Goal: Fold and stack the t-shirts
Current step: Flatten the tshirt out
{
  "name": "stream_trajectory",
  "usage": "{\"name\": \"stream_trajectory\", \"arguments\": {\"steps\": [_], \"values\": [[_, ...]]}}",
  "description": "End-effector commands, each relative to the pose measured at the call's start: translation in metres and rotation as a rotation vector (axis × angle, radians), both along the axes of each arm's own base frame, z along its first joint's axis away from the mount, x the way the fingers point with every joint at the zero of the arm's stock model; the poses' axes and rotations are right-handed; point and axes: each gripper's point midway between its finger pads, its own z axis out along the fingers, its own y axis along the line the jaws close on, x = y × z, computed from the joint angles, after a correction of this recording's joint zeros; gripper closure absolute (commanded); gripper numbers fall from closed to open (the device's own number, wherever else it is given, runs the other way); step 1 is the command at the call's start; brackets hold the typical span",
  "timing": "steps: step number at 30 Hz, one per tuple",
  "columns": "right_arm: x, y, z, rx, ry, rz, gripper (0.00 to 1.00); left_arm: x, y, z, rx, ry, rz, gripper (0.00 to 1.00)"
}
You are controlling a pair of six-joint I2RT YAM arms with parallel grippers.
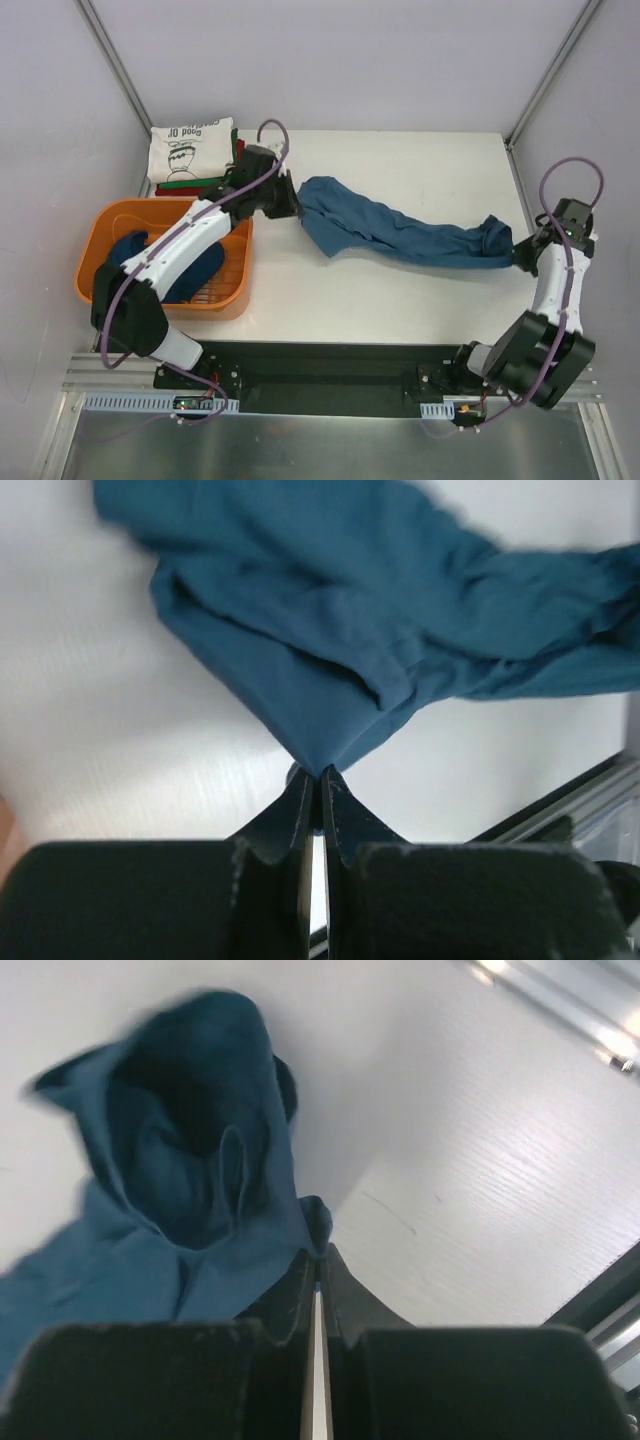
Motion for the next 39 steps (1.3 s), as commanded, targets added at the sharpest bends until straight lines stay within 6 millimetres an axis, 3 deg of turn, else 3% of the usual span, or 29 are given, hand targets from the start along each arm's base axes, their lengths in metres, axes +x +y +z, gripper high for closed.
{"name": "stream_trajectory", "arguments": {"steps": [1,2,4,5,6,7,9,10,12,13,19,24,27,30,33,34,36,37,38,39], "values": [[-0.010,0.007,0.112,-0.130,-0.202,0.071,0.99,0.014,0.001,0.149,-0.117,-0.410,-0.015,1.00],[-0.013,0.007,0.129,-0.156,-0.230,0.074,0.99,0.011,0.006,0.185,-0.135,-0.507,-0.013,1.00],[-0.019,0.008,0.177,-0.229,-0.321,0.086,0.99,0.012,0.016,0.237,-0.146,-0.650,0.019,1.00],[-0.022,0.006,0.191,-0.251,-0.343,0.086,0.99,0.010,0.022,0.257,-0.154,-0.702,0.030,1.00],[-0.027,0.006,0.220,-0.292,-0.381,0.090,0.99,0.008,0.026,0.274,-0.162,-0.745,0.041,1.00],[-0.029,0.005,0.231,-0.311,-0.397,0.088,0.99,0.004,0.031,0.298,-0.165,-0.810,0.044,1.00],[-0.033,0.003,0.254,-0.338,-0.435,0.082,0.99,0.000,0.040,0.324,-0.164,-0.879,0.070,1.00],[-0.035,0.004,0.276,-0.375,-0.483,0.087,0.99,-0.003,0.046,0.340,-0.160,-0.925,0.086,1.00],[-0.040,0.005,0.296,-0.408,-0.516,0.091,0.99,-0.007,0.059,0.359,-0.147,-0.978,0.134,1.00],[-0.043,0.010,0.317,-0.440,-0.563,0.112,0.99,-0.012,0.063,0.373,-0.144,-1.018,0.135,1.00],[-0.062,0.030,0.373,-0.520,-0.687,0.154,0.99,-0.051,0.086,0.422,-0.166,-1.167,0.144,1.00],[-0.101,0.050,0.434,-0.680,-0.827,0.141,0.99,-0.091,0.101,0.456,-0.203,-1.288,0.118,1.00],[-0.119,0.059,0.457,-0.748,-0.884,0.136,0.99,-0.112,0.109,0.475,-0.218,-1.360,0.103,1.00],[-0.114,0.056,0.460,-0.765,-0.891,0.145,0.99,-0.112,0.110,0.483,-0.206,-1.394,0.107,1.00],[-0.081,0.049,0.450,-0.692,-0.886,0.203,0.99,-0.081,0.109,0.482,-0.152,-1.375,0.171,1.00],[-0.060,0.053,0.440,-0.628,-0.890,0.274,1.00,-0.056,0.101,0.477,-0.117,-1.351,0.181,1.00],[-0.021,0.044,0.419,-0.512,-0.857,0.329,0.99,-0.031,0.104,0.481,-0.064,-1.346,0.248,1.00],[-0.001,0.051,0.410,-0.436,-0.878,0.408,0.99,0.007,0.091,0.462,-0.012,-1.294,0.256,1.00],[0.021,0.045,0.397,-0.370,-0.860,0.433,0.99,0.025,0.090,0.457,0.013,-1.277,0.275,1.00],[0.033,0.043,0.390,-0.326,-0.859,0.446,0.99,0.039,0.097,0.464,0.012,-1.283,0.313,1.00]]}}
